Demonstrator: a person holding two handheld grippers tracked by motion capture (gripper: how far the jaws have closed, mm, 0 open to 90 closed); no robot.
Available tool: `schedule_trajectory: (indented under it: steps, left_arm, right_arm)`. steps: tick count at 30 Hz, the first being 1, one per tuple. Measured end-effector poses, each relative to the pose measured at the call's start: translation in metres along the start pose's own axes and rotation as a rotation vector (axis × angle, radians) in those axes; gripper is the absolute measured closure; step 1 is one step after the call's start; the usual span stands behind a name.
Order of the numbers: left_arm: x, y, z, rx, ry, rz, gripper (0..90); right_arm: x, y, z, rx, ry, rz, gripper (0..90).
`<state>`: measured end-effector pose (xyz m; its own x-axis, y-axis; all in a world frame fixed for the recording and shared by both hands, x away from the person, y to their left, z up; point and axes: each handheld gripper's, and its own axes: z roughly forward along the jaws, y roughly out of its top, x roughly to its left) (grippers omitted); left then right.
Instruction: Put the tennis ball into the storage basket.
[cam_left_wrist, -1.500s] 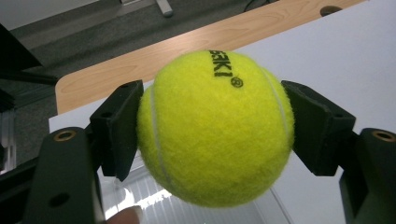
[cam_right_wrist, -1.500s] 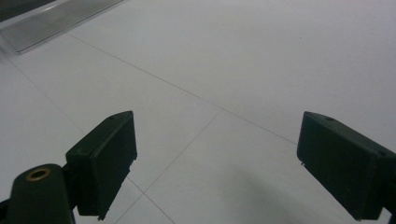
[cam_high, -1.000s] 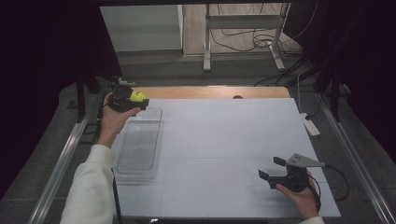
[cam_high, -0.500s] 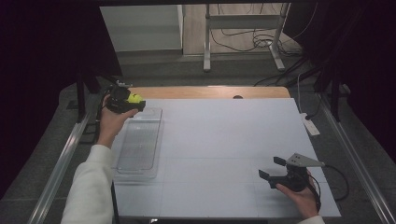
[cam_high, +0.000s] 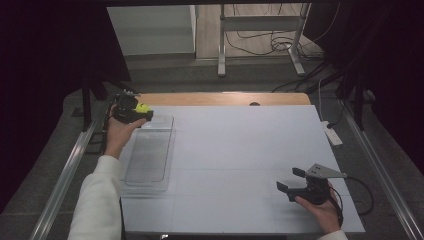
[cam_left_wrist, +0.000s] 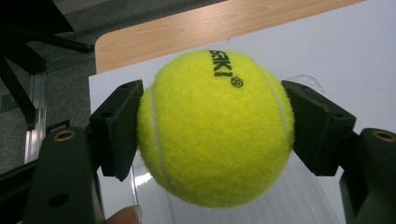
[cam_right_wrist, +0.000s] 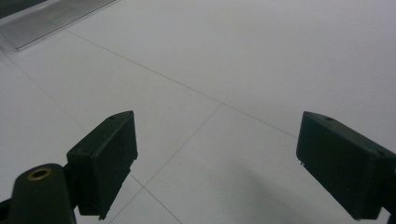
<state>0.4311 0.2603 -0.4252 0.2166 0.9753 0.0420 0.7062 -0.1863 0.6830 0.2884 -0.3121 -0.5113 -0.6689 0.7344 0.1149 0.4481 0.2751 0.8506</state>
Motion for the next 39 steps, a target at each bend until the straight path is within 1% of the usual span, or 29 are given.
schedule_trajectory:
  steps: [5, 11, 21, 34, 37, 39]
  left_arm:
    - [0.003, -0.001, 0.0, -0.004, -0.007, -0.007, 26.6]
    - [0.004, -0.004, 0.002, 0.006, -0.004, -0.007, 26.6]
    - [0.005, -0.007, 0.008, 0.033, -0.002, -0.01, 26.6]
    - [0.004, -0.01, 0.011, 0.048, 0.0, -0.006, 26.6]
    - [0.005, -0.013, 0.016, 0.067, 0.006, -0.002, 26.6]
    - [0.005, -0.013, 0.017, 0.07, 0.007, -0.003, 26.6]
  right_arm:
    - [0.0, 0.0, 0.001, 0.003, 0.0, 0.001, 12.8]
    - [0.0, 0.0, 0.001, 0.004, -0.001, -0.002, 12.8]
    - [0.0, 0.0, 0.001, 0.006, -0.001, -0.001, 12.8]
    - [0.0, 0.0, 0.001, 0.006, -0.002, -0.003, 12.8]
    - [0.0, 0.0, 0.001, 0.005, -0.003, -0.001, 12.8]
    - [0.0, 0.0, 0.0, 0.006, -0.003, -0.001, 12.8]
